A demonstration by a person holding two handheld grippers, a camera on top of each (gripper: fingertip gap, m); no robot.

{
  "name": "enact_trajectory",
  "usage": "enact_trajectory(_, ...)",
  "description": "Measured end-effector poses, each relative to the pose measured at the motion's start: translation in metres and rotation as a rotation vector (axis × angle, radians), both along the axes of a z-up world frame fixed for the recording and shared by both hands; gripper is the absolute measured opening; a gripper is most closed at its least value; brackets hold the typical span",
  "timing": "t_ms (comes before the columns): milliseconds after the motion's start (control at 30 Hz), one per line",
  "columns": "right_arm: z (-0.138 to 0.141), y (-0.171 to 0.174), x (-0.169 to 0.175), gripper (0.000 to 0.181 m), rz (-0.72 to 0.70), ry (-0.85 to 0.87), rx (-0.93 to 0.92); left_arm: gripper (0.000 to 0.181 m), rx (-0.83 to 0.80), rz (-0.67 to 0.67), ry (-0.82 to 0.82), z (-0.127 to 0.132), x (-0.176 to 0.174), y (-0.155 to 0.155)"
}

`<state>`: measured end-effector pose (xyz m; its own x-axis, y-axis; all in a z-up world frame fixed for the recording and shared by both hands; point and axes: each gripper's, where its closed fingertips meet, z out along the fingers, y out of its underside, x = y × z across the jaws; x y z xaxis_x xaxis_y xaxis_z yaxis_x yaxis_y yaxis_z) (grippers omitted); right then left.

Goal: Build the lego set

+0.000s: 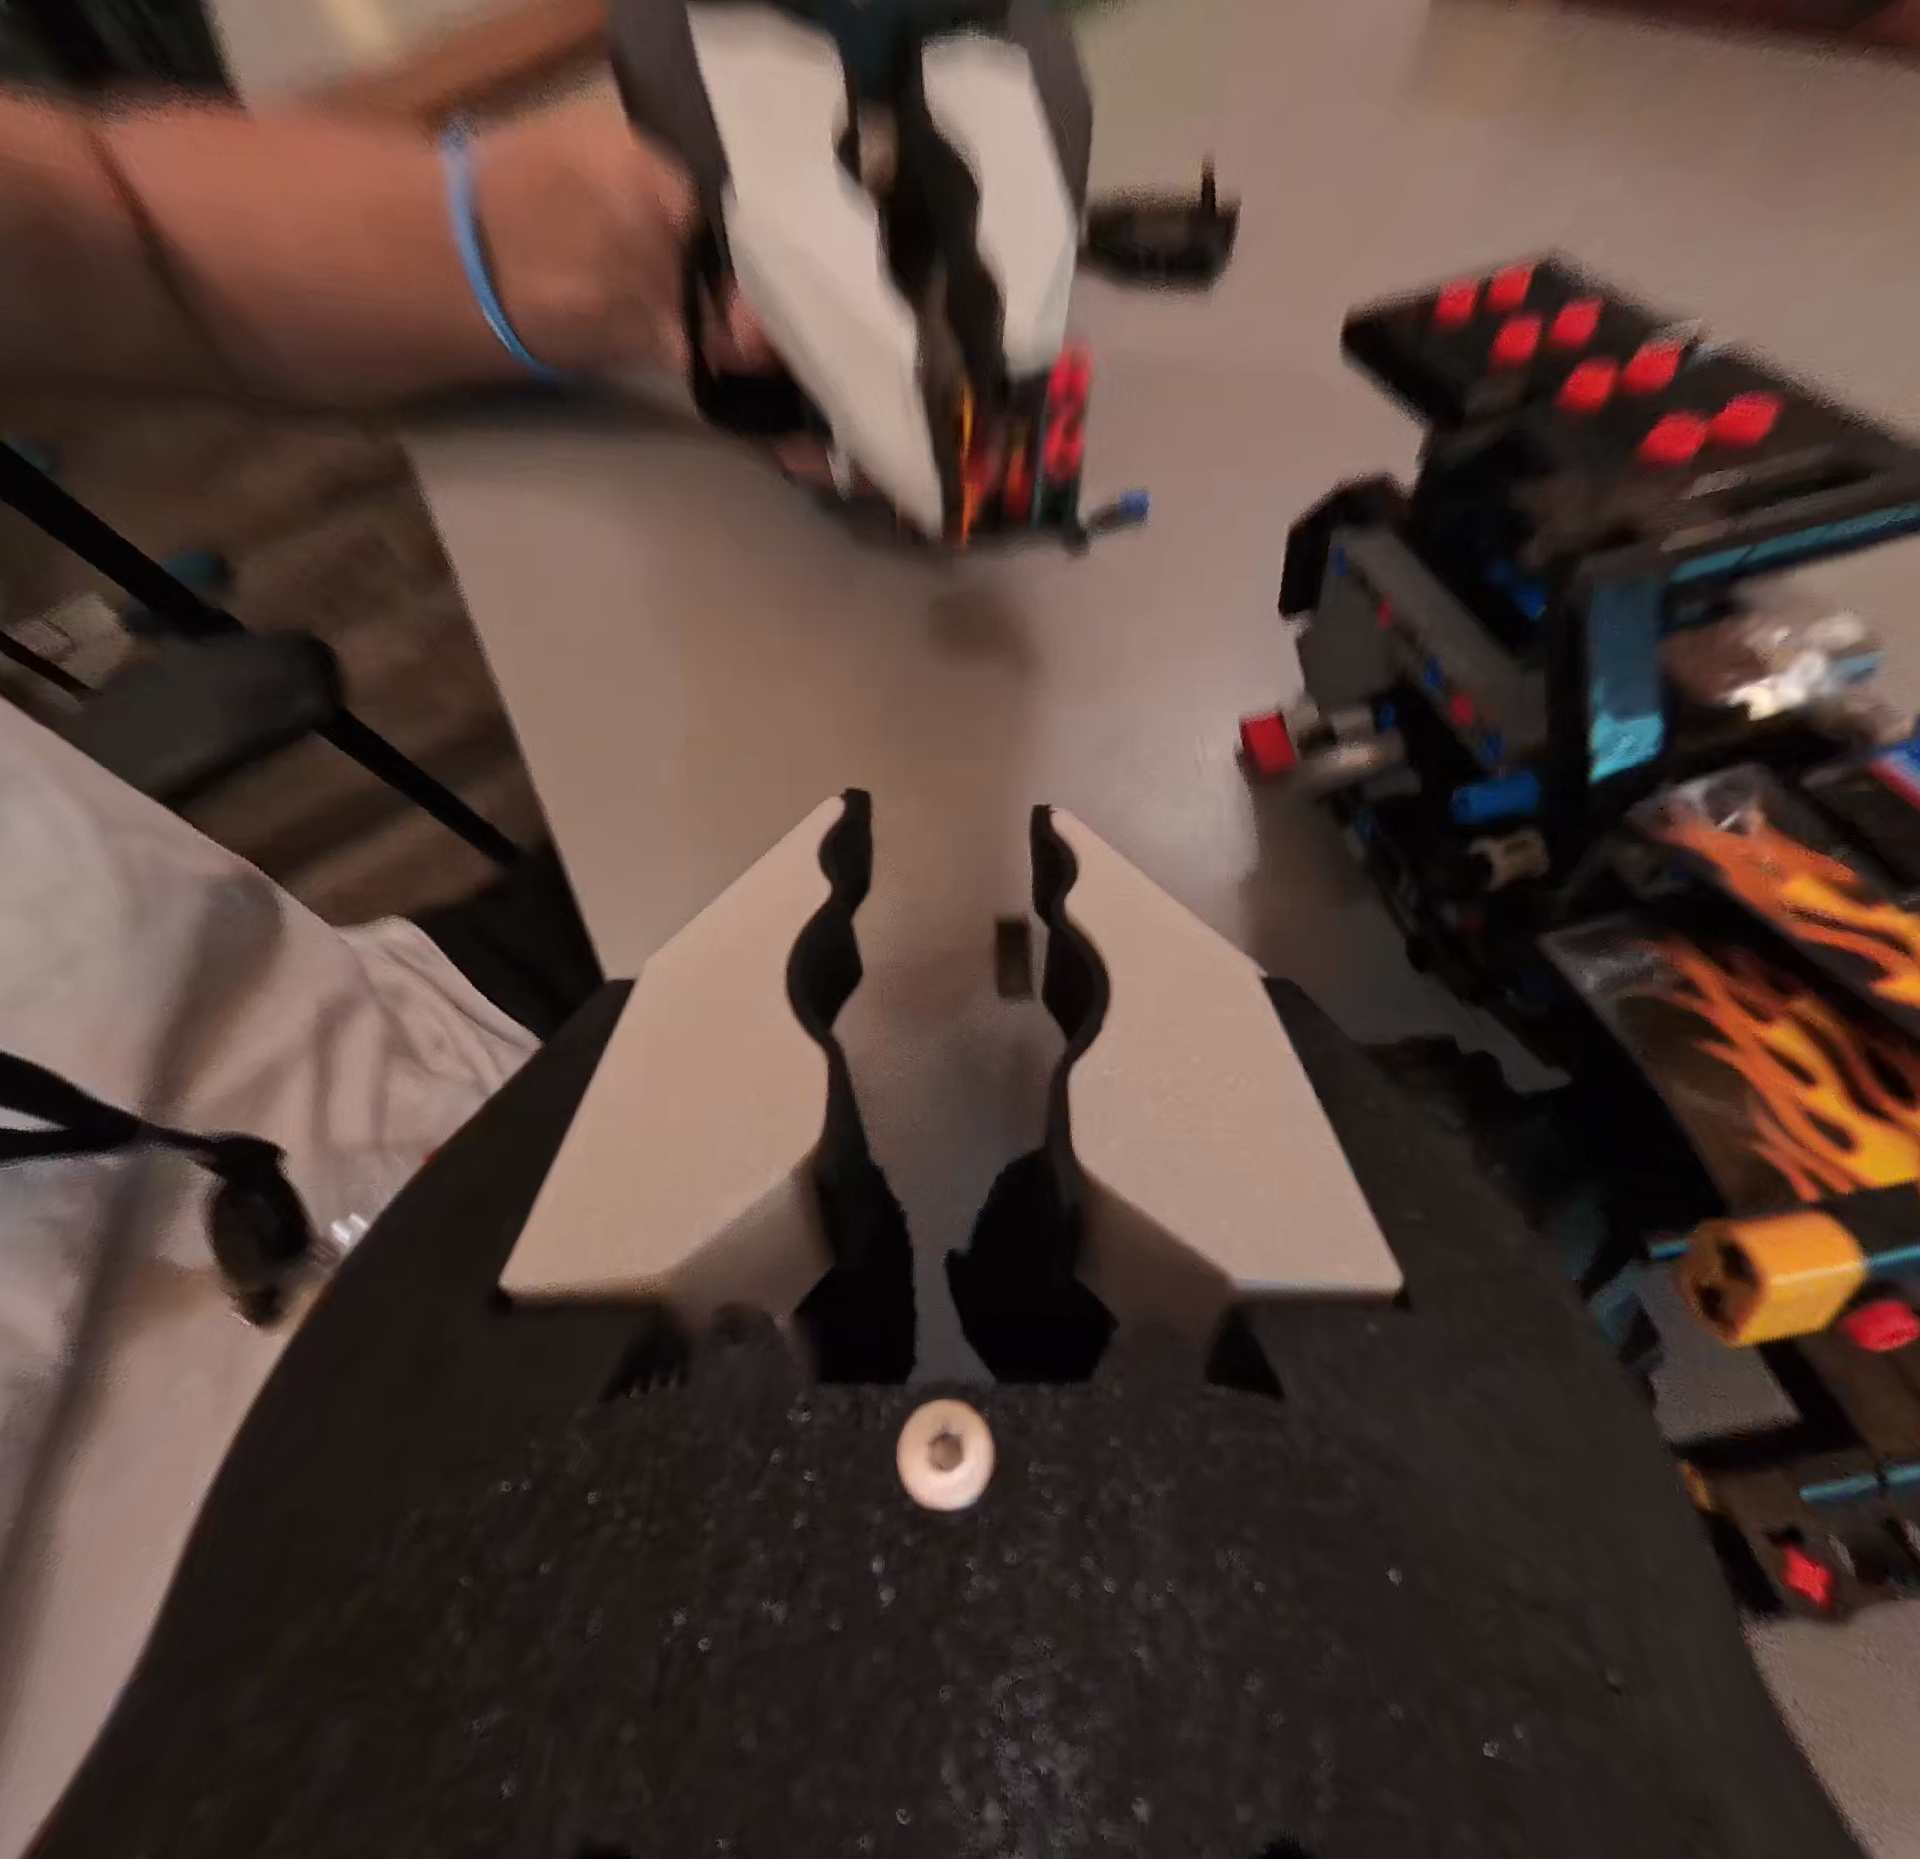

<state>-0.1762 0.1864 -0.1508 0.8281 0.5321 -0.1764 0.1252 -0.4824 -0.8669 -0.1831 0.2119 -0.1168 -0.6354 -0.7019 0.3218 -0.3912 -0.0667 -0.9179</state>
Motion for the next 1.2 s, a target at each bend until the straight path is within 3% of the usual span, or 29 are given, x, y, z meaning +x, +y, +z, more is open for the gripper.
enact_trajectory(33, 0.015, 0.001, -0.003, 0.034, 0.012, 0.077, 0.050, 0.007, 0.038, -0.028, -0.007, -0.003, -0.003, -0.005)
enact_trajectory(100, 0.033, 0.003, -0.006, 0.033, 0.035, 0.177, 0.110, 0.008, 0.102, -0.087, -0.022, -0.008, -0.011, -0.015)
enact_trajectory(200, 0.030, 0.005, -0.014, 0.028, 0.084, 0.176, 0.102, 0.008, 0.173, -0.140, -0.031, -0.015, -0.017, -0.025)
enact_trajectory(300, 0.026, 0.007, -0.020, 0.008, 0.120, 0.159, 0.107, 0.008, 0.209, -0.139, -0.018, -0.020, -0.016, -0.027)
enact_trajectory(367, 0.027, 0.008, -0.017, 0.008, 0.115, 0.178, 0.116, 0.008, 0.201, -0.111, -0.023, -0.018, -0.013, -0.023)
enact_trajectory(567, 0.050, 0.008, 0.011, 0.008, -0.030, 0.297, 0.241, 0.036, 0.032, -0.011, 0.013, -0.002, -0.005, 0.005)
enact_trajectory(667, 0.059, 0.004, 0.018, 0.008, -0.063, 0.371, 0.280, 0.031, -0.086, -0.044, 0.020, 0.006, -0.006, 0.000)
enact_trajectory(900, 0.061, 0.007, 0.014, 0.008, -0.042, 0.386, 0.288, 0.009, -0.093, -0.007, -0.050, 0.016, -0.001, -0.001)
enact_trajectory(1133, 0.063, 0.002, 0.009, 0.008, -0.015, 0.420, 0.280, 0.008, -0.030, -0.038, -0.088, 0.016, -0.008, -0.008)
enact_trajectory(1200, 0.060, 0.001, -0.001, 0.021, 0.018, 0.402, 0.254, 0.008, -0.022, -0.052, -0.099, 0.020, -0.009, -0.013)
